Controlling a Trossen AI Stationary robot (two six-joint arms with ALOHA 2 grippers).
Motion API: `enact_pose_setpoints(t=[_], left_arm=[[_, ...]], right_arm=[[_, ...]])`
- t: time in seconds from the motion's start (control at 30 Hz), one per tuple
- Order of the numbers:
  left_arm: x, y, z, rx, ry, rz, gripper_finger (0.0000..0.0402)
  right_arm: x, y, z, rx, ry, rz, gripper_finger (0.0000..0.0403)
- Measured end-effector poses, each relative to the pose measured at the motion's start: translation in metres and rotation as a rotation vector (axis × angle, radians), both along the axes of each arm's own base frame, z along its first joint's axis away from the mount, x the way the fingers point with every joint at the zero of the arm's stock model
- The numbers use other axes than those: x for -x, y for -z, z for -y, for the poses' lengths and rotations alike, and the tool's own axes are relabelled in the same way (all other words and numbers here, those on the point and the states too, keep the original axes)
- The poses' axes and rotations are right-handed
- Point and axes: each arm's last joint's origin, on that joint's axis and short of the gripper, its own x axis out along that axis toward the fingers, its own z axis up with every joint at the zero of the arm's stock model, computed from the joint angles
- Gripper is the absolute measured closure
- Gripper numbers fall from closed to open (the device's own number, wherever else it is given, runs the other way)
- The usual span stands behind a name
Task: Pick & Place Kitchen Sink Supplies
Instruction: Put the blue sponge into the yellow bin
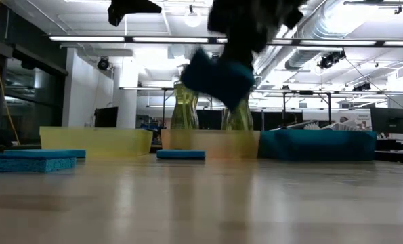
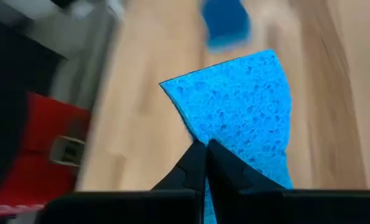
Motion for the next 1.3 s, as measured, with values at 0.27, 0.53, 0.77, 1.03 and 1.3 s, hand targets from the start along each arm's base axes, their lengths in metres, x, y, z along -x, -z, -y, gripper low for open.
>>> enact_pose_setpoints(t=[0.27,0.53,0.77,1.03,1.3], left_arm=[[-0.001,-0.002,0.002,-0.011,0.060,0.015,0.0230],[-0.004,-0.018,0.008,-0.077,0.289,0.172,0.0230],[-0.004,-0.029,0.012,-0.103,0.416,0.290,0.0230],[-0.003,-0.036,0.013,-0.124,0.453,0.364,0.0230],[-0.002,-0.040,0.014,-0.139,0.502,0.412,0.0230]], right_arm=[[0.001,-0.083,-0.003,-0.061,-0.132,0.300,0.0402],[0.015,-0.142,-0.005,-0.025,-0.198,0.508,0.0403],[0.017,-0.164,-0.007,-0.055,-0.269,0.694,0.0403],[0.011,-0.167,-0.007,-0.051,-0.283,0.768,0.0403],[0.004,-0.168,-0.002,-0.041,-0.254,0.818,0.0403]])
